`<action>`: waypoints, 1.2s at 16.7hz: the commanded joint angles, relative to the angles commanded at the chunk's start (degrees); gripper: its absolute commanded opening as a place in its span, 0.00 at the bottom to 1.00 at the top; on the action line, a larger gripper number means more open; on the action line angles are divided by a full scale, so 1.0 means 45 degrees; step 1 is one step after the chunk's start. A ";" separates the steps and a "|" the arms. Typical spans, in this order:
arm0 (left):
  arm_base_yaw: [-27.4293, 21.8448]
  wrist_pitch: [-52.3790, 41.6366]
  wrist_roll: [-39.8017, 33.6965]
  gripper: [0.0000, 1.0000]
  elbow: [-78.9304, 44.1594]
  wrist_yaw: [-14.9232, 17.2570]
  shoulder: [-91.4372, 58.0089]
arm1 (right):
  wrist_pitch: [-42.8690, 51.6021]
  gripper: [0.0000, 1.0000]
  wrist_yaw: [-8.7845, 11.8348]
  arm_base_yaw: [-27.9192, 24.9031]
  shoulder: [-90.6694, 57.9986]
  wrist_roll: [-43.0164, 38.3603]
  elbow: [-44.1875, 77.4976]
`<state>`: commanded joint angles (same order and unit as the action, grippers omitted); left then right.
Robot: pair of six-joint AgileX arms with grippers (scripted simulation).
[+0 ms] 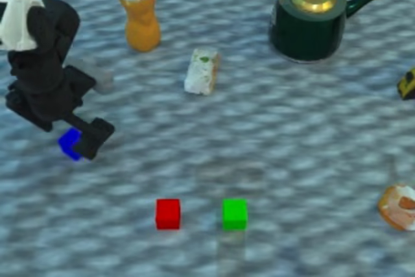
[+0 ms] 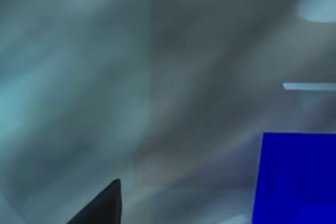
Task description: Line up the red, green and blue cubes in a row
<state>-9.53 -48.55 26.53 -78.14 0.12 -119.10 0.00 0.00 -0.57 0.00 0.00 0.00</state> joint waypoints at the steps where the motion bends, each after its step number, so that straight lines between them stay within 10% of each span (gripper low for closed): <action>1: 0.0000 0.0315 0.0002 1.00 0.0209 0.0001 -0.0152 | 0.0000 1.00 0.0000 0.0000 0.0000 0.0000 0.0000; 6: -0.0002 0.0542 0.0006 1.00 0.0371 0.0002 -0.0279 | 0.0000 1.00 0.0000 0.0000 0.0000 0.0000 0.0000; 20: -0.0002 0.0542 0.0006 0.00 0.0371 0.0002 -0.0279 | 0.0000 1.00 0.0000 0.0000 0.0000 0.0000 0.0000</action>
<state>-9.54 -46.12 26.56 -76.47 0.13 -120.36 0.00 0.00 -0.57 0.00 0.00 0.00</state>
